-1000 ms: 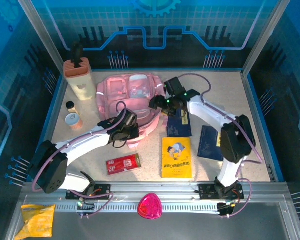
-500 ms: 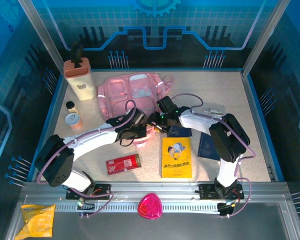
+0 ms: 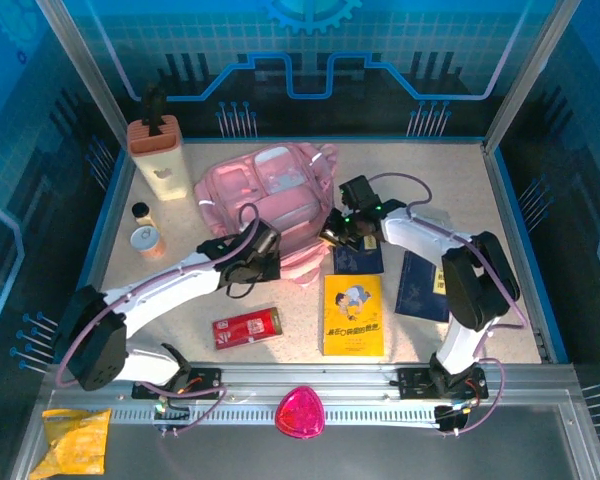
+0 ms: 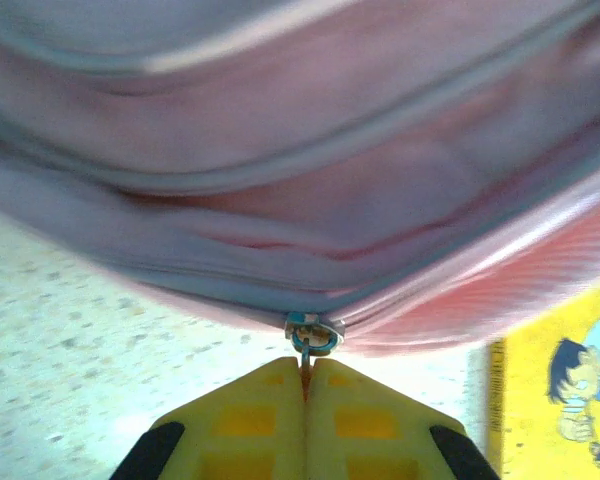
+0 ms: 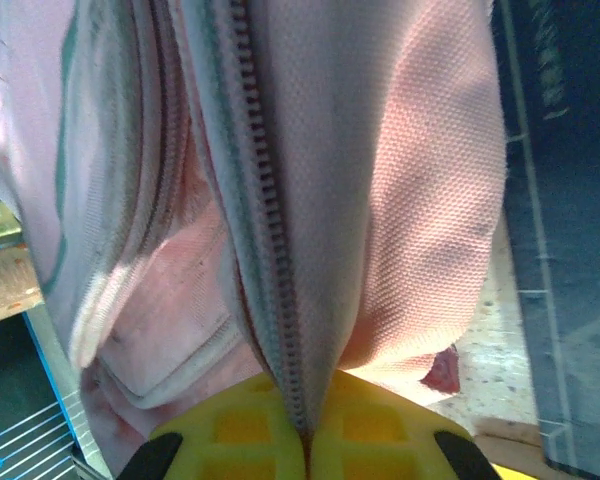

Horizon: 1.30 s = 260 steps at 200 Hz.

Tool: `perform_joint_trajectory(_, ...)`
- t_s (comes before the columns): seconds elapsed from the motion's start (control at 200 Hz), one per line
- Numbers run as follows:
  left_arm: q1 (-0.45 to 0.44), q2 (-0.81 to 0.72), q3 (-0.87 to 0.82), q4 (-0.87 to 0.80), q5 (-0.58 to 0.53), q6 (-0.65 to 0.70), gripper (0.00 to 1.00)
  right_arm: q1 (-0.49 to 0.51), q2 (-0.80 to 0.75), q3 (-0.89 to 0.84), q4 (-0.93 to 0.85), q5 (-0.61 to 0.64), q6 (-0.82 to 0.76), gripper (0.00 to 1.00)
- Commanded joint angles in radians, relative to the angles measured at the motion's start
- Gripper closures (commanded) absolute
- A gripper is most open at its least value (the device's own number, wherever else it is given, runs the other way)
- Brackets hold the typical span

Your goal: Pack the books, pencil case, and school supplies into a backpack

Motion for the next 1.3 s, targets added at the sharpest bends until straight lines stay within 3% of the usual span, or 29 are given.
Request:
perform_joint_trajectory(0.0, 0.100, -0.051, -0.073, -0.129, -0.010, 0.048, 1.00, -0.045, -0.065, 0.054, -0.020, 0.048, -0.079, 1.00)
perform_joint_trajectory(0.315, 0.364, 0.026, -0.056, -0.062, -0.073, 0.141, 1.00, -0.042, -0.094, 0.039, -0.039, 0.044, -0.084, 1.00)
perform_joint_trajectory(0.645, 0.525, 0.092, -0.040, 0.063, -0.075, 0.180, 1.00, -0.043, -0.102, 0.085, -0.111, 0.034, -0.136, 1.00)
perform_joint_trajectory(0.795, 0.528, 0.051, -0.069, 0.173, 0.024, 0.206, 1.00, -0.032, -0.099, 0.083, -0.090, 0.035, -0.136, 1.00)
perform_joint_trajectory(0.935, 0.554, 0.101, 0.009, 0.098, -0.087, 0.287, 1.00, -0.010, -0.074, 0.094, -0.109, 0.036, -0.153, 1.00)
perform_joint_trajectory(1.066, 0.594, 0.089, -0.005, 0.145, -0.103, 0.318, 1.00, -0.040, -0.086, 0.038, -0.070, 0.028, -0.148, 1.00)
perform_joint_trajectory(1.226, 0.600, 0.135, 0.004, 0.215, -0.165, 0.324, 1.00, 0.002, -0.062, 0.035, -0.054, 0.024, -0.146, 1.00)
perform_joint_trajectory(1.296, 0.604, 0.160, 0.024, 0.218, -0.133, 0.312, 1.00, 0.021, -0.047, 0.035, -0.054, 0.031, -0.155, 1.00)
